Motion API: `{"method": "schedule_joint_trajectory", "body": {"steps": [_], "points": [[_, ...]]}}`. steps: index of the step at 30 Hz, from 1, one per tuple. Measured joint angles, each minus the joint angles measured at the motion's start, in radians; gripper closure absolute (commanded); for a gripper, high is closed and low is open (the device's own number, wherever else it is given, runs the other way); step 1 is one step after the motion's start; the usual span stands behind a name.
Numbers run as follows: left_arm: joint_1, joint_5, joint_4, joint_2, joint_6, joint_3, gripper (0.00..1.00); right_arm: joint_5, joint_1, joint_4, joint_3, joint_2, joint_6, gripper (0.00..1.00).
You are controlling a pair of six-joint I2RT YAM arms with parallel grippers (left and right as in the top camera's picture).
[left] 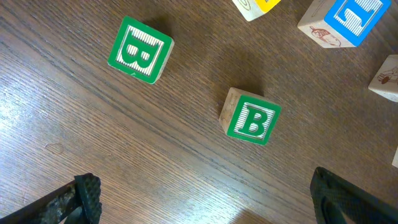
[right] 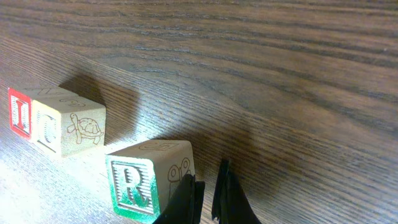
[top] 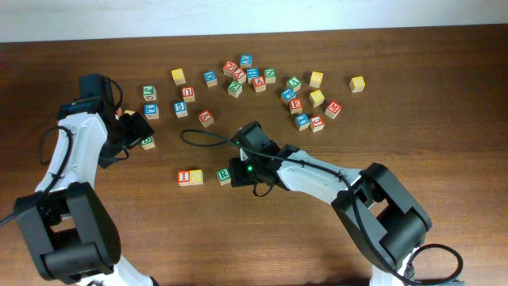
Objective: Spell out ICRA
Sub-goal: 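Slide the R block further left to sit beside the C block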
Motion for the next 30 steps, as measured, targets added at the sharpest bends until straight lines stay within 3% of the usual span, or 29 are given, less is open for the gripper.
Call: {"method": "schedule_joint_trajectory", "body": {"steps": [30], "points": [[0.0, 0.0, 0.0, 0.0, 0.0, 0.0, 0.01, -0.01, 0.016, -0.029, 0.004, -0.005, 0.162, 0.96]]}}
